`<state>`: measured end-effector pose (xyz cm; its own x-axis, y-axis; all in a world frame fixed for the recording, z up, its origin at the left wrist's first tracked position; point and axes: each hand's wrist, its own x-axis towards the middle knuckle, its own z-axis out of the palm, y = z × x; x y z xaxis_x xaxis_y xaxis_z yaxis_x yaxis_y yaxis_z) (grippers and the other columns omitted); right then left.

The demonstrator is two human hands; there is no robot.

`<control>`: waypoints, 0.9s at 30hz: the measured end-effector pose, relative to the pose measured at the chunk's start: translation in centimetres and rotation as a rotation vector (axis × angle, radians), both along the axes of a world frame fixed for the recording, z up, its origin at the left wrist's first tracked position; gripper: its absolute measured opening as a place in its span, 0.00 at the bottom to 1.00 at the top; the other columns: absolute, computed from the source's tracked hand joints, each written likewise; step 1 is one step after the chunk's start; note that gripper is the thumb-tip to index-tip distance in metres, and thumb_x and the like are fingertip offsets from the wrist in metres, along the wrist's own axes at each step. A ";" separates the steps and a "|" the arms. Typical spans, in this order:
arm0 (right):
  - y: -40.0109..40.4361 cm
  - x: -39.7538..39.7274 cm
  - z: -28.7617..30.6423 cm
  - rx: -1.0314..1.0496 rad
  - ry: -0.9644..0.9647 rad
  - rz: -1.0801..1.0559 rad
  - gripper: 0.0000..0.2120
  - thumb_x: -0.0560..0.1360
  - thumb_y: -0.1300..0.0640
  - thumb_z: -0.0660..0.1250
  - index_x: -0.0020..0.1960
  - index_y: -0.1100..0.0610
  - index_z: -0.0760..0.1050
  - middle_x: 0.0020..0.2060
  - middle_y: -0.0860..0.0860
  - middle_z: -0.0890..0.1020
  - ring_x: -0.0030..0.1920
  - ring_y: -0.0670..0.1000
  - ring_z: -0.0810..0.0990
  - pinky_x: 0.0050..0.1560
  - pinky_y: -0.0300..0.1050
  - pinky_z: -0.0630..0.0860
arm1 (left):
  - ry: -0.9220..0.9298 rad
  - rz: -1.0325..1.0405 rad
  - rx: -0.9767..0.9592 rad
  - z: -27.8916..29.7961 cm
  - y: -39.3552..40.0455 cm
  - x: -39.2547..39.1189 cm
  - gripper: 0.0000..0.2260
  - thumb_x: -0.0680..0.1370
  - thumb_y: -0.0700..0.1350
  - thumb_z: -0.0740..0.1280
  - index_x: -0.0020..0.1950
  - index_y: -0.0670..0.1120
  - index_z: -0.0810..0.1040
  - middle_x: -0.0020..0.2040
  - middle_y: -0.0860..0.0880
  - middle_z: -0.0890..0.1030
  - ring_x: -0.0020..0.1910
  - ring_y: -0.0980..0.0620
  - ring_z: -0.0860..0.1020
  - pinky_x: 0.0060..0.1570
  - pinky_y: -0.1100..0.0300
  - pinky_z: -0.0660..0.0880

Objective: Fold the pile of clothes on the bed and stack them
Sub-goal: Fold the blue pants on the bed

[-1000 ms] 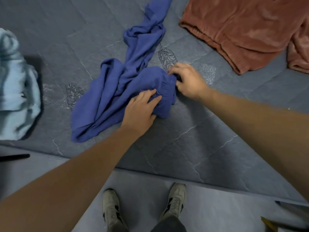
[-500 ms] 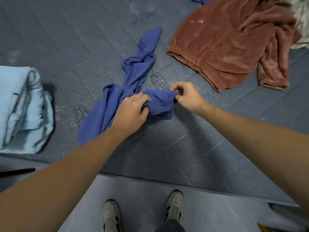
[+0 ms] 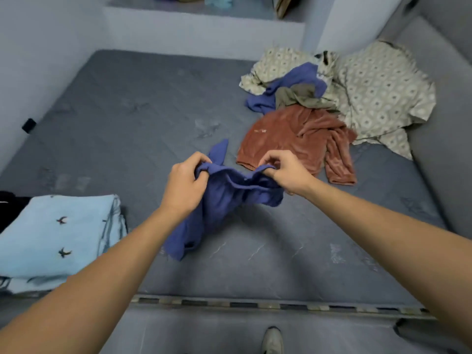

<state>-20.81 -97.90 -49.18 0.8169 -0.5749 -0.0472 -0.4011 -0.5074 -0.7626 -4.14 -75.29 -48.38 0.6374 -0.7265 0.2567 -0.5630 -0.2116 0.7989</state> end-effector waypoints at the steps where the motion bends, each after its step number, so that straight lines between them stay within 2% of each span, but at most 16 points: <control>1: 0.3 -0.5 2.5 -0.020 0.001 0.008 0.15 0.74 0.69 0.71 0.40 0.48 0.79 0.37 0.44 0.84 0.39 0.42 0.80 0.43 0.43 0.77 | 0.007 0.003 -0.010 2.3 0.4 0.1 0.06 0.74 0.38 0.63 0.46 0.46 0.79 0.35 0.56 0.78 0.34 0.58 0.72 0.38 0.62 0.68; 4: 1.2 -2.3 9.8 -0.100 0.008 0.043 0.13 0.71 0.69 0.73 0.42 0.51 0.80 0.39 0.45 0.84 0.41 0.45 0.80 0.47 0.45 0.77 | 0.041 0.016 -0.066 9.0 1.5 0.4 0.04 0.74 0.40 0.63 0.43 0.43 0.77 0.37 0.46 0.78 0.37 0.53 0.72 0.41 0.56 0.70; 5: 1.5 -3.0 12.1 -0.128 0.023 0.058 0.12 0.71 0.68 0.74 0.43 0.51 0.81 0.39 0.44 0.84 0.41 0.43 0.80 0.46 0.43 0.77 | 0.055 0.025 -0.085 11.1 1.7 0.3 0.04 0.74 0.41 0.62 0.43 0.43 0.76 0.37 0.46 0.78 0.37 0.53 0.72 0.40 0.57 0.70; 8: 1.8 -4.9 18.3 -0.216 0.042 0.067 0.12 0.72 0.65 0.74 0.43 0.48 0.81 0.41 0.43 0.84 0.42 0.42 0.81 0.44 0.42 0.78 | 0.077 0.037 -0.152 18.0 1.7 0.1 0.05 0.75 0.41 0.61 0.40 0.45 0.74 0.33 0.54 0.74 0.34 0.57 0.69 0.37 0.63 0.67; 11: 2.0 -6.5 24.4 -0.273 0.006 0.025 0.13 0.70 0.67 0.73 0.42 0.48 0.80 0.39 0.46 0.84 0.42 0.48 0.82 0.42 0.47 0.78 | 0.049 0.037 -0.234 25.3 1.8 -0.2 0.08 0.77 0.40 0.61 0.37 0.42 0.69 0.31 0.56 0.68 0.33 0.57 0.64 0.34 0.62 0.63; 13: 1.6 -7.4 28.4 -0.298 -0.020 -0.020 0.13 0.68 0.70 0.69 0.42 0.52 0.81 0.37 0.49 0.83 0.39 0.51 0.81 0.39 0.48 0.76 | 0.016 0.044 -0.285 30.0 1.9 -0.1 0.11 0.77 0.42 0.61 0.36 0.42 0.66 0.31 0.56 0.65 0.32 0.57 0.61 0.32 0.62 0.60; 15: 1.2 -8.0 32.4 -0.292 -0.039 -0.054 0.14 0.67 0.73 0.67 0.42 0.54 0.81 0.37 0.52 0.83 0.39 0.51 0.79 0.40 0.48 0.75 | 0.014 0.048 -0.308 34.1 1.9 0.1 0.13 0.76 0.44 0.61 0.36 0.39 0.65 0.32 0.51 0.64 0.33 0.56 0.60 0.32 0.59 0.58; 18: 1.2 -8.9 37.9 -0.162 -0.086 -0.034 0.10 0.71 0.73 0.68 0.41 0.59 0.80 0.38 0.56 0.82 0.41 0.53 0.78 0.42 0.51 0.75 | 0.048 0.049 -0.315 39.3 1.9 0.7 0.14 0.80 0.39 0.64 0.36 0.36 0.68 0.34 0.47 0.65 0.37 0.52 0.63 0.36 0.54 0.59; 20: 1.4 -9.3 41.5 -0.070 -0.126 -0.005 0.09 0.73 0.72 0.68 0.44 0.59 0.77 0.39 0.54 0.80 0.40 0.52 0.76 0.37 0.47 0.73 | 0.092 0.040 -0.294 42.3 1.9 0.9 0.11 0.81 0.35 0.63 0.37 0.38 0.72 0.36 0.46 0.68 0.37 0.52 0.65 0.37 0.54 0.62; 23: 1.8 -10.0 46.5 0.117 -0.245 0.035 0.15 0.74 0.73 0.66 0.46 0.53 0.72 0.42 0.52 0.77 0.38 0.46 0.73 0.33 0.37 0.70 | 0.156 -0.053 -0.264 46.3 2.2 0.5 0.12 0.78 0.31 0.63 0.37 0.42 0.73 0.36 0.47 0.71 0.37 0.53 0.66 0.37 0.58 0.64; 26: 1.8 -10.6 50.4 0.245 -0.339 0.102 0.19 0.74 0.75 0.64 0.42 0.50 0.69 0.42 0.52 0.76 0.36 0.44 0.73 0.31 0.36 0.69 | 0.192 -0.177 -0.282 49.1 3.1 0.3 0.05 0.75 0.33 0.64 0.39 0.34 0.72 0.38 0.44 0.69 0.41 0.49 0.66 0.39 0.56 0.63; 27: 1.8 -10.8 51.5 0.271 -0.351 0.125 0.19 0.73 0.74 0.64 0.42 0.50 0.69 0.41 0.52 0.77 0.36 0.44 0.74 0.31 0.36 0.69 | 0.204 -0.218 -0.293 49.8 3.5 0.3 0.07 0.73 0.37 0.65 0.41 0.32 0.71 0.40 0.43 0.68 0.42 0.49 0.65 0.40 0.55 0.62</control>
<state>-31.57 -96.06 2.32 0.8726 -0.4758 0.1102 -0.0427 -0.2991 -0.9533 -3.84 -71.82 1.40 0.5361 -0.7649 0.3571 -0.3936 0.1477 0.9073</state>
